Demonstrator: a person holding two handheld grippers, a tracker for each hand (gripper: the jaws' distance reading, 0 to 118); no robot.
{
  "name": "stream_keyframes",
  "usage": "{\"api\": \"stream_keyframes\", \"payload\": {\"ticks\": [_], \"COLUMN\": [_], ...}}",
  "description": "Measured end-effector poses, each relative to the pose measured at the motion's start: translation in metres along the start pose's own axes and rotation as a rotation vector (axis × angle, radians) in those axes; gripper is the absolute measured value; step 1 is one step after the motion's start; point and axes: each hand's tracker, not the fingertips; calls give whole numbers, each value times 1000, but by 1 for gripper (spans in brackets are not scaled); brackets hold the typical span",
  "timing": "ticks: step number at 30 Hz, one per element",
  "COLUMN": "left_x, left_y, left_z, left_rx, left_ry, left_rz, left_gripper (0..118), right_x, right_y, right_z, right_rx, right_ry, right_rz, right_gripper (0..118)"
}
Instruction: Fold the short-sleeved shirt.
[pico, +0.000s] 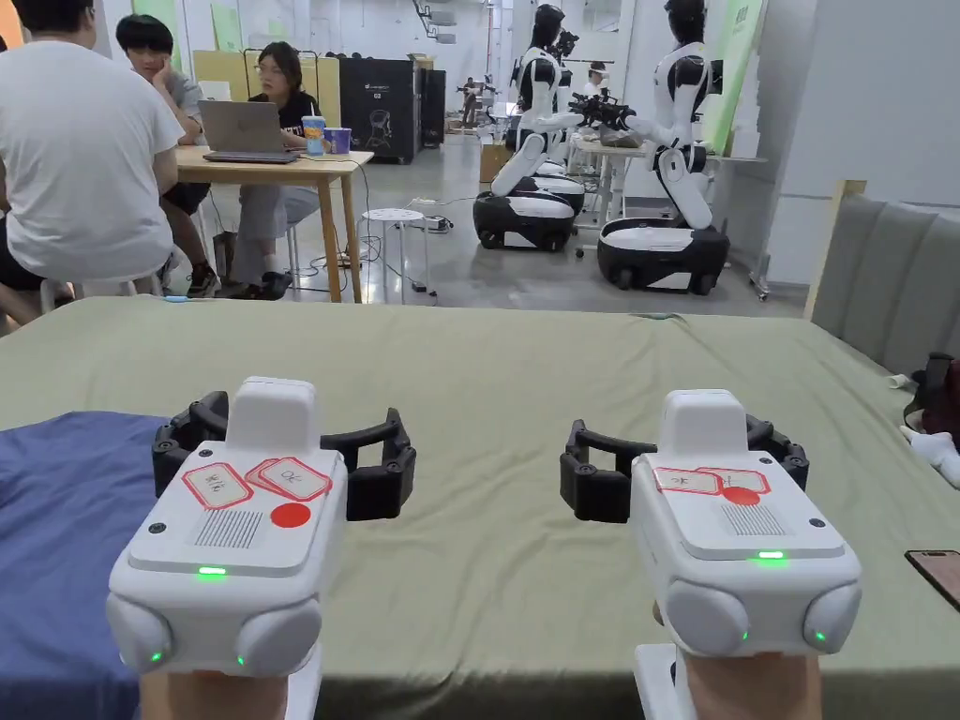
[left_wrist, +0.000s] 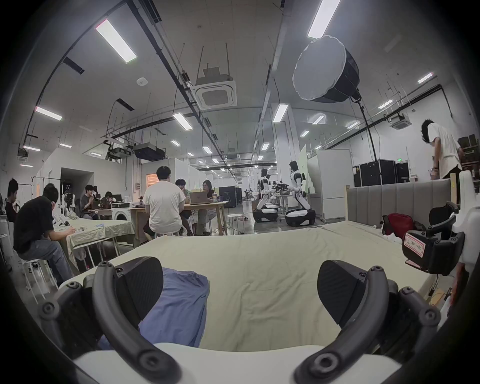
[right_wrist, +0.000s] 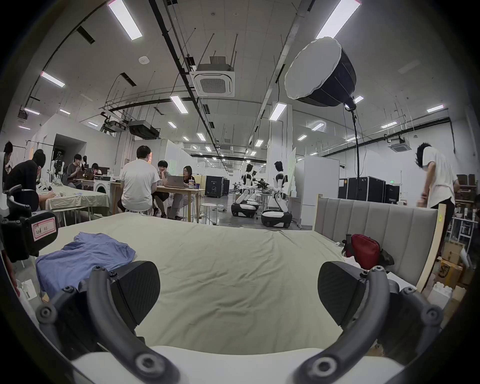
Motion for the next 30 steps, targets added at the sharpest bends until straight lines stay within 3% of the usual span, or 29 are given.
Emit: {"api": "stream_keyframes", "payload": {"ticks": [24, 30], "left_x": [7, 5], "left_y": [-5, -6], "left_z": [5, 4], "left_rx": [-15, -21], "left_ry": [-12, -15], "left_rz": [-1, 8], "left_gripper": [118, 118], "right_x": [4, 2], "right_y": [-8, -8], "right_z": [-3, -2], "right_rx": [-5, -11], "right_ry": [13, 0], "right_rz": [-23, 4], "right_gripper": [118, 118]}}
